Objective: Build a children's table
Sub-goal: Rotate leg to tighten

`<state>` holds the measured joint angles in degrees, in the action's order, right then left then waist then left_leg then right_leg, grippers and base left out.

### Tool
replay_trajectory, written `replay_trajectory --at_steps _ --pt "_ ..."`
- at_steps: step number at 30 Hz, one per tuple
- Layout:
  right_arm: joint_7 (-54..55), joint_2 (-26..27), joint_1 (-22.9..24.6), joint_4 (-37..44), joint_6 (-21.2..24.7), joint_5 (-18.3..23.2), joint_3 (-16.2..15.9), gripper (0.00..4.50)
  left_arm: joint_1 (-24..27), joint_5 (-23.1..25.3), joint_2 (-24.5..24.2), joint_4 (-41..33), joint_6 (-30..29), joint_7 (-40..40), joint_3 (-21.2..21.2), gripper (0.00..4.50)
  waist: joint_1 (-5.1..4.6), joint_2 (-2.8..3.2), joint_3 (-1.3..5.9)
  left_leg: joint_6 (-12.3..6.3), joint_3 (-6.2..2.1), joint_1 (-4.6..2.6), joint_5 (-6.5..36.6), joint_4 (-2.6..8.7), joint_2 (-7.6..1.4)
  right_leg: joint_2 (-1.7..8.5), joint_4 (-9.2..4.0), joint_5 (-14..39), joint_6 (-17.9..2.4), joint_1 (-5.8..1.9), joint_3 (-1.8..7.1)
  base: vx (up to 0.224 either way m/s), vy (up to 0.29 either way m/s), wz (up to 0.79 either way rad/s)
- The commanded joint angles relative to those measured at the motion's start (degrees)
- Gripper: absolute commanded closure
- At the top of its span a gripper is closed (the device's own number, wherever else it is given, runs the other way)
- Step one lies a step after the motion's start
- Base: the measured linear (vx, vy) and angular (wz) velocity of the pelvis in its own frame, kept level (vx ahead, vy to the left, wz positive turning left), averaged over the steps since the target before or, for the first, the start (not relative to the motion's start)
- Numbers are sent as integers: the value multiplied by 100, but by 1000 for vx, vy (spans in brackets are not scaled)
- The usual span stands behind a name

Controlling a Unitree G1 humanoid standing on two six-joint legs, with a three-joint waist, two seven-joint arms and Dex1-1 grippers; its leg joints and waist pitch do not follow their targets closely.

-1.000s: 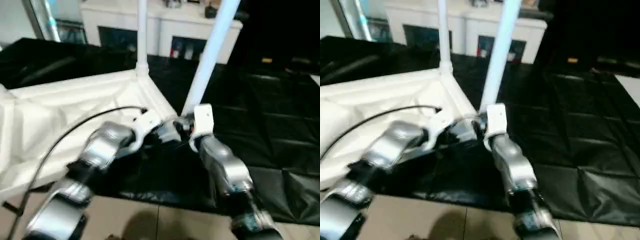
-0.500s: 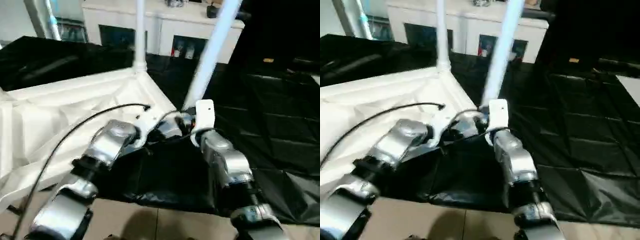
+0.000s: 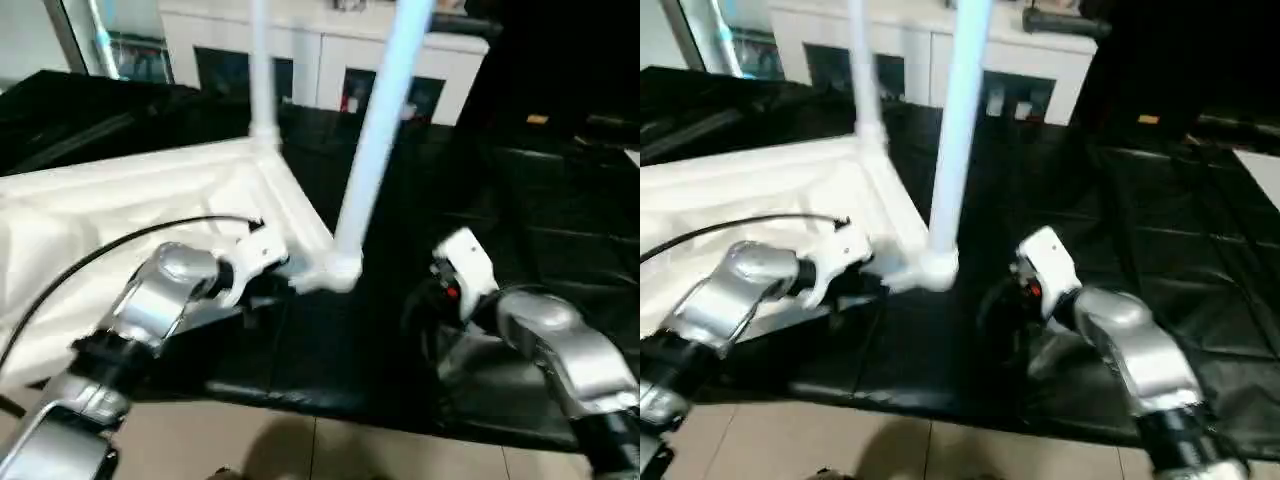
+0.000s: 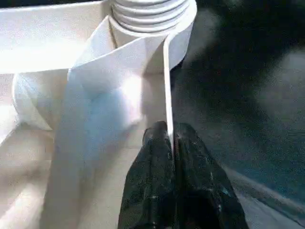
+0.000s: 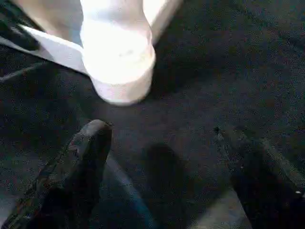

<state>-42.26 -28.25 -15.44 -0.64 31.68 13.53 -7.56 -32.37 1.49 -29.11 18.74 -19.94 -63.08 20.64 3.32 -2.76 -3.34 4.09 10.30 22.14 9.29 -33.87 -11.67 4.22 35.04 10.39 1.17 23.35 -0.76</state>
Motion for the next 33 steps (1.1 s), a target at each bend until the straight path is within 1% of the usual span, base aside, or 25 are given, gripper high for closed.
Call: replay_trajectory --at_steps 1,2,3,8,9,11,12,13,14,15,16,17,18,19,20,21,22,23,24,25,27,28,29,30,33 --pt "-209 -82 -5 173 -112 108 -63 67 -28 -85 7 -282 -2 -294 191 450 16 76 371 111 -4 -179 1695 428 -128 241 -398 1132 -1185 -189 127 0 0 0" --pt "-409 -156 64 207 -313 61 -208 67 -15 -137 -36 -360 53 -528 259 450 38 95 371 123 1 -199 1739 425 -130 241 -401 1156 -1201 -166 125 0 0 0" --pt "-470 -178 89 231 -400 43 -245 67 -11 -143 -49 -380 67 -577 276 450 50 91 368 134 -2 -185 1718 433 -132 241 -392 1130 -1195 -180 124 0 0 0" --pt "-512 9 99 138 -543 -18 -424 67 -74 -63 3 -324 179 -572 359 450 96 71 381 161 -8 -163 1667 436 -119 256 -383 1154 -1148 -195 119 0 0 0" --pt "-492 67 76 90 -570 -40 -453 67 -88 -65 11 -322 186 -586 368 450 106 76 381 162 -8 -167 1648 435 -120 256 -383 1140 -1145 -189 121 0 0 0" --pt "-489 108 61 54 -597 -61 -466 67 -92 -62 14 -333 182 -607 369 450 123 76 388 165 -6 -173 1613 431 -121 256 -378 1099 -1144 -193 121 0 0 0" --pt "-467 206 -2 -42 -658 -72 -479 67 -113 -46 21 -321 186 -624 371 450 134 85 397 169 -3 -170 1532 425 -119 252 -360 942 -1175 -191 119 0 0 0" --pt "-462 252 -42 -103 -706 -68 -489 67 -129 -39 21 -310 187 -640 372 450 132 93 397 169 -5 -169 1521 426 -116 246 -354 900 -1183 -193 116 0 0 0" --pt "-458 280 -60 -129 -715 -50 -480 67 -134 -36 23 -301 191 -638 372 450 132 86 403 162 -5 -165 1495 423 -113 246 -346 832 -1199 -202 112 0 0 0" --pt "-433 423 -147 -264 -765 26 -430 67 -159 -19 37 -255 215 -629 378 450 129 84 404 154 -4 -160 1479 420 -110 247 -341 794 -1215 -206 113 0 0 0" --pt "-420 474 -176 -315 -785 47 -411 67 -167 -13 43 -235 226 -625 380 450 135 91 408 153 -5 -163 1468 420 -110 249 -339 781 -1222 -207 110 0 0 0" --pt "-408 521 -204 -362 -805 64 -396 67 -174 -8 48 -214 239 -622 382 450 128 78 412 147 -2 -161 1432 416 -105 245 -330 749 -1238 -209 108 0 0 0" --pt "-405 577 -240 -448 -831 75 -392 67 -178 2 56 -202 244 -613 387 450 140 85 413 144 3 -174 1403 410 -111 248 -328 703 -1248 -204 113 0 0 0" --pt "-408 601 -255 -496 -846 70 -396 96 -178 7 60 -198 246 -610 390 450 138 87 409 149 1 -166 1395 416 -108 243 -327 702 -1253 -212 109 0 0 0" --pt "-408 601 -255 -496 -846 70 -396 103 -178 7 60 -198 246 -610 390 450 143 89 408 152 4 -173 1400 415 -109 242 -330 706 -1248 -209 110 0 0 0" --pt "-426 623 -264 -552 -875 70 -405 103 -176 11 64 -194 247 -601 389 450 153 62 411 139 5 -170 1364 411 -112 251 -321 694 -1242 -218 111 0 0 0" --pt "-426 623 -264 -552 -875 70 -405 106 -176 11 64 -194 247 -601 389 450 153 69 407 140 3 -162 1350 415 -109 253 -324 702 -1235 -221 113 0 0 0" --pt "-439 645 -276 -622 -911 59 -407 116 -171 12 66 -197 246 -598 386 450 153 64 413 139 6 -164 1341 412 -108 250 -324 697 -1229 -223 111 0 0 0" --pt "-453 677 -294 -695 -945 53 -391 143 -169 14 67 -198 247 -597 383 450 150 61 414 130 7 -162 1335 408 -107 253 -321 696 -1233 -221 111 0 0 0" --pt "-460 696 -309 -750 -975 36 -385 148 -166 14 66 -197 248 -598 379 450 143 40 410 123 9 -156 1337 410 -105 251 -328 721 -1231 -221 110 0 0 0" --pt "-489 703 -332 -822 -1017 -3 -399 152 -167 27 66 -181 255 -578 374 450 149 46 407 130 7 -160 1376 414 -108 257 -334 842 -1211 -219 109 0 0 0" --pt "-489 703 -332 -822 -1017 -3 -399 162 -167 27 66 -181 255 -578 374 450 149 48 403 132 7 -161 1382 415 -108 254 -338 859 -1200 -217 111 0 0 0" --pt "-534 687 -338 -858 -1043 -27 -418 174 -172 36 70 -172 253 -559 373 450 145 37 401 131 6 -159 1405 419 -107 253 -343 905 -1184 -217 109 0 0 0" --pt "-549 688 -343 -882 -1055 -34 -420 174 -175 40 73 -167 253 -551 372 450 149 45 401 135 4 -166 1429 419 -110 258 -345 955 -1174 -211 111 0 0 0" --pt "-570 684 -351 -916 -1075 -47 -423 187 -177 47 76 -165 253 -553 370 450 148 41 404 131 8 -163 1409 414 -106 254 -346 932 -1172 -210 112 0 0 0"
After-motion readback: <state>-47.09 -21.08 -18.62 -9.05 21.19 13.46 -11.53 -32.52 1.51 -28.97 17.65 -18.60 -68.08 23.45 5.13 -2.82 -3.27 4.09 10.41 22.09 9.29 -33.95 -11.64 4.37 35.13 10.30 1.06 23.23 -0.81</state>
